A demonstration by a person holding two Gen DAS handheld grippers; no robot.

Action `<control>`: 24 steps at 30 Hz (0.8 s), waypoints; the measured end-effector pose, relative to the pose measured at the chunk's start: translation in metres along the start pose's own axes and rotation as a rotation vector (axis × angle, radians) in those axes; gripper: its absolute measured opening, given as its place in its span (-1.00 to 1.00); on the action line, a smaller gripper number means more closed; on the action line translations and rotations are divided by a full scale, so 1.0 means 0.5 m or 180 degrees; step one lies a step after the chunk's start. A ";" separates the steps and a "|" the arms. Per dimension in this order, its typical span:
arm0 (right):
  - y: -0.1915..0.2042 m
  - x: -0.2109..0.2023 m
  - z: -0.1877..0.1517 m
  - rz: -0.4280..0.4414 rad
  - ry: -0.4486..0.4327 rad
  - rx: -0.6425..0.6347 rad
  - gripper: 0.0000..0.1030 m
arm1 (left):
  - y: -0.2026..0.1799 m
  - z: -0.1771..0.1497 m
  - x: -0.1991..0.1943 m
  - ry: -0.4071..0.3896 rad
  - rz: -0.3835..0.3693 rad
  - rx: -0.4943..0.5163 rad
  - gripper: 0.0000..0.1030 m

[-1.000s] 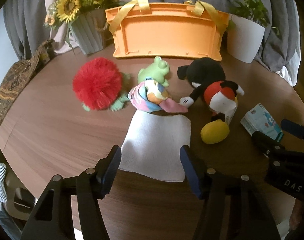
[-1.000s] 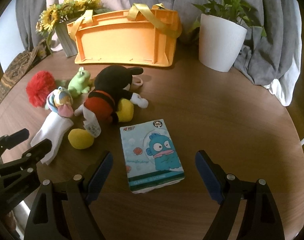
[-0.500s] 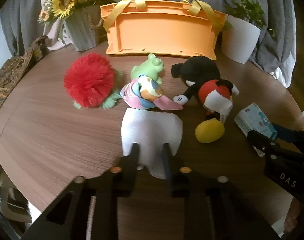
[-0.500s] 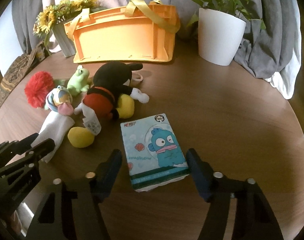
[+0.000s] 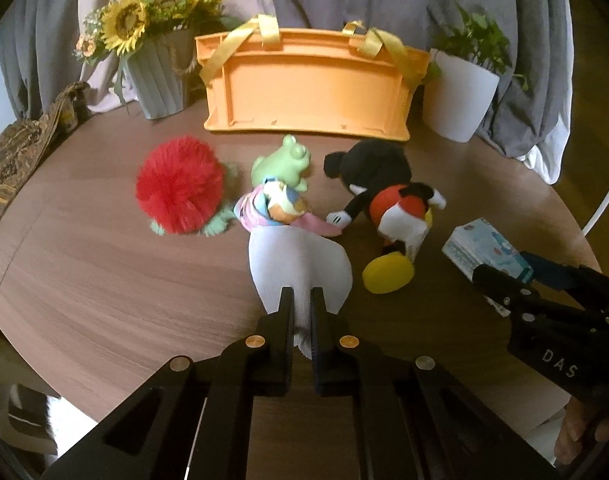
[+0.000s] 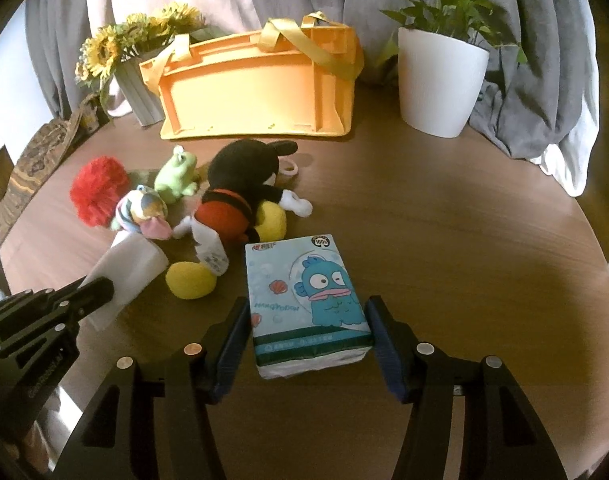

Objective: Organize soft objects
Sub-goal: 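Lift the white cloth and tissue pack with both tools over the orange crate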

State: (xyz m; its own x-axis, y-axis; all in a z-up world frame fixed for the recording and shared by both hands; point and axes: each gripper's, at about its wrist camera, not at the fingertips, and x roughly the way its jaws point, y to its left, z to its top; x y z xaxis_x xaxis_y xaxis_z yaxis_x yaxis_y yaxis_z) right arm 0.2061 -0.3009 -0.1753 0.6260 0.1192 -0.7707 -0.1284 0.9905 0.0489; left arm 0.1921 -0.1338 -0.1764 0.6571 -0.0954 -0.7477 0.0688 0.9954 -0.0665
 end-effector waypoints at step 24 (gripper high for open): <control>0.040 -0.107 0.082 0.0013 -0.0526 0.0002 0.14 | 0.024 0.098 -0.115 -0.0564 -0.0101 0.0034 -0.83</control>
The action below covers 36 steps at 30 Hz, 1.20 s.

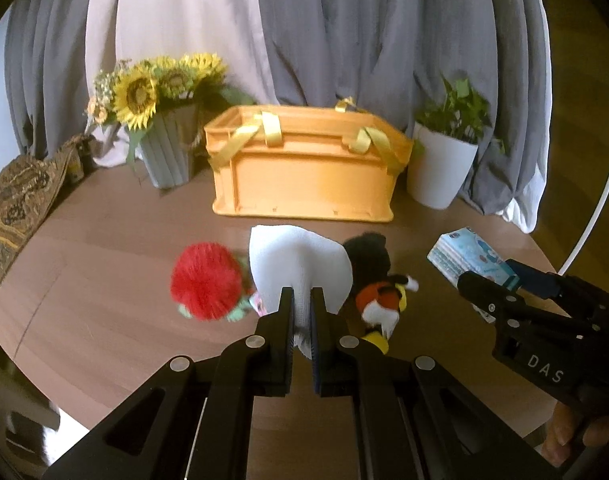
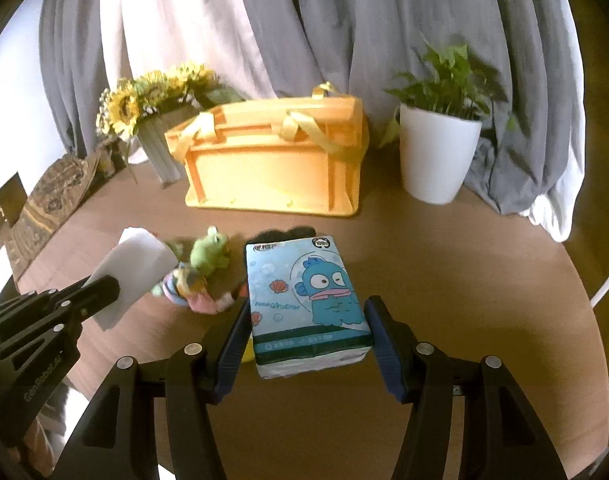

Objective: Organize soft objects
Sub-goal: 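Lift the white cloth and tissue pack with both tools over the orange crate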

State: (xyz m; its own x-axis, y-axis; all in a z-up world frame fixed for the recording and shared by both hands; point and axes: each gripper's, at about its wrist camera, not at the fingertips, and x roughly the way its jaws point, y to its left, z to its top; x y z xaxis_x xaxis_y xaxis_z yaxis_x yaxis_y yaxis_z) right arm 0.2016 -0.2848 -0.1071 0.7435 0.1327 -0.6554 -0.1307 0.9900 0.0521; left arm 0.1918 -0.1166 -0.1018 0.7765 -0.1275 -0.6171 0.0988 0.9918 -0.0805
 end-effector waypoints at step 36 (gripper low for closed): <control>0.122 0.002 0.205 -0.0397 -0.0824 0.0230 0.05 | 0.138 0.230 0.021 -0.0673 -0.0364 0.0363 -0.83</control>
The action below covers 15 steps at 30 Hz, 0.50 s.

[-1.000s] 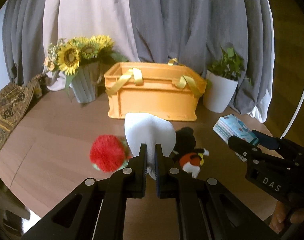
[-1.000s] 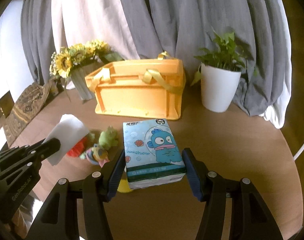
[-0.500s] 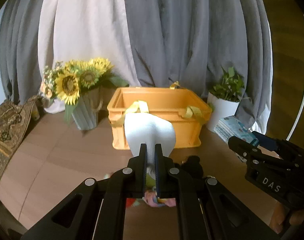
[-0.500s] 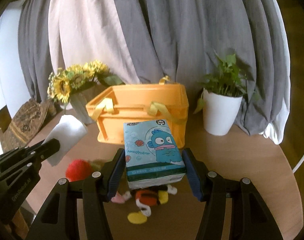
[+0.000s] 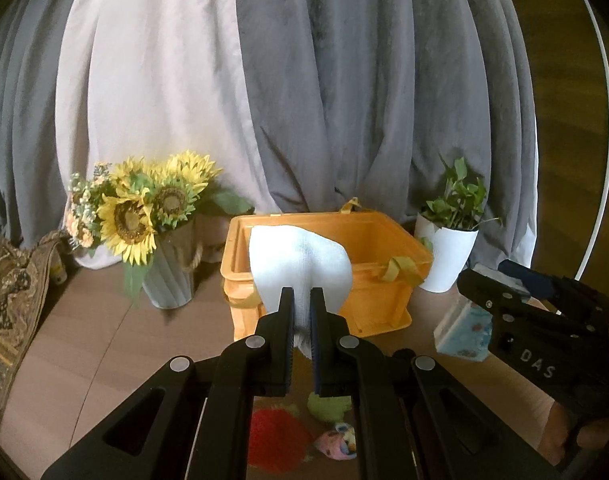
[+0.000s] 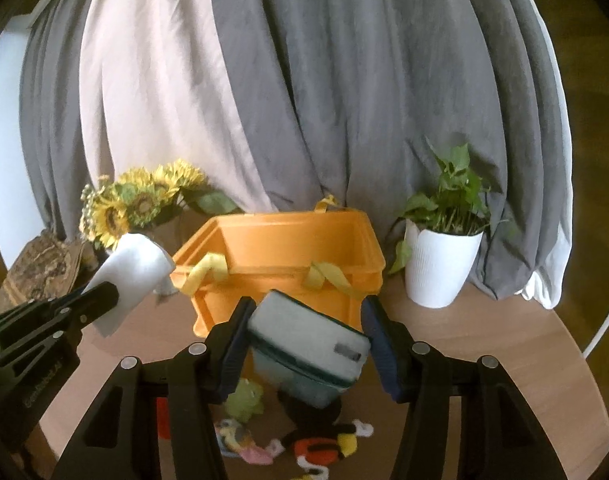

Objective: Organize soft objects
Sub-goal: 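Lift the white cloth and tissue pack with both tools over the orange crate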

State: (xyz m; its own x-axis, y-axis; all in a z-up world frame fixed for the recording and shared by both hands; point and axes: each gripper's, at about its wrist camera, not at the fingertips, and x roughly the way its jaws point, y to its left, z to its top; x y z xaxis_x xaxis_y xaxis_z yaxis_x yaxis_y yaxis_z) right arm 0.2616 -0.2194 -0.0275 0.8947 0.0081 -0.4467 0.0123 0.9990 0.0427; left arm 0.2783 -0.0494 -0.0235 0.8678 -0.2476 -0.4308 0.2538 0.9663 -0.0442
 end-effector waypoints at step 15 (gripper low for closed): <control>0.041 0.051 0.038 -0.0142 -0.0142 0.0051 -0.01 | 0.049 0.029 0.053 0.0006 -0.0116 -0.0040 -0.83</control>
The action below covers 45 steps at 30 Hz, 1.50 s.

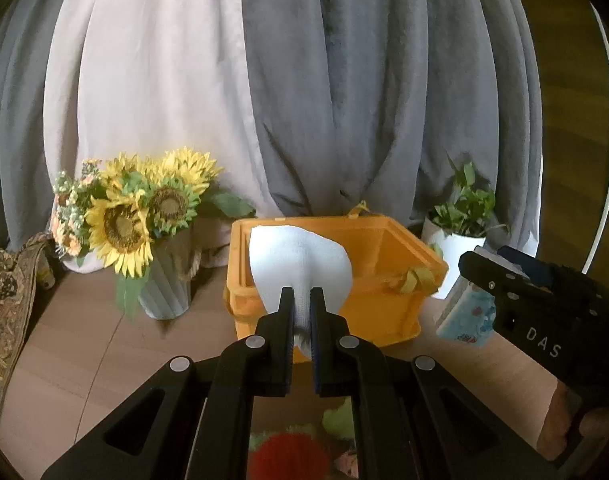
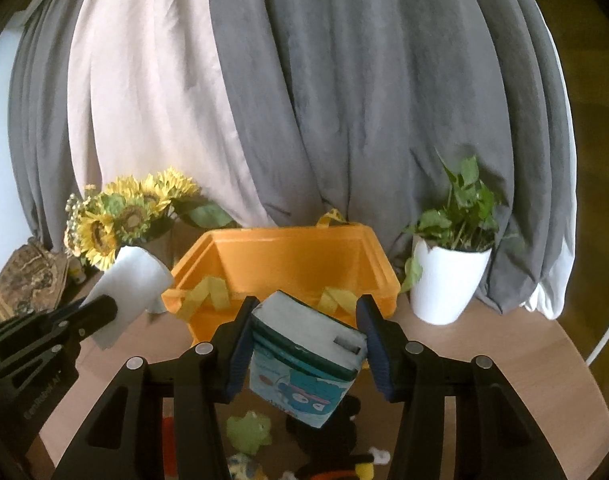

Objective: Organize soft objects
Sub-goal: 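Lift the white cloth and tissue pack with both tools over the orange crate, then open both tools to drop the cloth and tissue pack into the crate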

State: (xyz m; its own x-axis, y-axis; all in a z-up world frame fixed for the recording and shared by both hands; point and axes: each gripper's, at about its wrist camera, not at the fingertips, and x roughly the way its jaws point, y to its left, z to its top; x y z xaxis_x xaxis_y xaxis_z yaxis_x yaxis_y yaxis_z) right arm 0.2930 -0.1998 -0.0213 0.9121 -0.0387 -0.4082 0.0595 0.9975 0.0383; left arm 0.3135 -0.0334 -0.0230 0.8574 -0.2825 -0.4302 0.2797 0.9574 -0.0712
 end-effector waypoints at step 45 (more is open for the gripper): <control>-0.026 0.335 0.151 0.0105 0.0043 -0.0109 -0.01 | 0.022 0.113 0.356 0.0460 -0.0081 0.0181 -0.82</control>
State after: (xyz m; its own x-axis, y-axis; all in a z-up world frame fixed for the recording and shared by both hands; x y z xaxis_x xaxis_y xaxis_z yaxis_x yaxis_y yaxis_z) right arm 0.4758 -0.2238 -0.0211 0.9077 -0.0052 -0.4196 0.0153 0.9997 0.0206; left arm 0.4936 -0.0766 -0.0494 0.7797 -0.2913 -0.5543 0.3281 0.9440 -0.0346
